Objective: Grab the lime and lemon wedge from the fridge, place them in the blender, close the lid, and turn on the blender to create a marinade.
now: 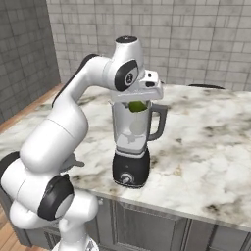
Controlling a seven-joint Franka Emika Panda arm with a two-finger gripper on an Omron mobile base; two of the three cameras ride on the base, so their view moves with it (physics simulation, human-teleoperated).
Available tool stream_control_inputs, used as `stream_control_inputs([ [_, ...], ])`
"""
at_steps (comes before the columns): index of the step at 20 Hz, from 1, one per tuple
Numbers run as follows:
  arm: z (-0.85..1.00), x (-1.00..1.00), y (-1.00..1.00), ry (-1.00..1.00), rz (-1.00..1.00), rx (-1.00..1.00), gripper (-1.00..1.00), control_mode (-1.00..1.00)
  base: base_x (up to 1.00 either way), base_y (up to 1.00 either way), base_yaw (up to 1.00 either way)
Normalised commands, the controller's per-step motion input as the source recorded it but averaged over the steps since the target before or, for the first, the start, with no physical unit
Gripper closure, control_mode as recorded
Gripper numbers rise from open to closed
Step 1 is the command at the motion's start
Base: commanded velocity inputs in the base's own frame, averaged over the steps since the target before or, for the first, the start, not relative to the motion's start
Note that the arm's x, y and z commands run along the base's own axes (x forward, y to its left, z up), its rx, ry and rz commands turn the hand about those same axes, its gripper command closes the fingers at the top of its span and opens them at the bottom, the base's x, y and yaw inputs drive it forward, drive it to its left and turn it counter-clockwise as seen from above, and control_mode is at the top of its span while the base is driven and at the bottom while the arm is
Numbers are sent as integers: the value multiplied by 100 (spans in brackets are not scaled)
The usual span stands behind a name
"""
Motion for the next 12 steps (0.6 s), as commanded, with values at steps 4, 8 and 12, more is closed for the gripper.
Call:
stream_control_inputs([
  [4,-28,30,16,0,0,0,100,-100,0,0,0],
  [8,-7,26,15,0,0,0,-100,-100,0,0,0],
  [12,5,11,14,0,-2,0,-100,-100,0,0,0],
])
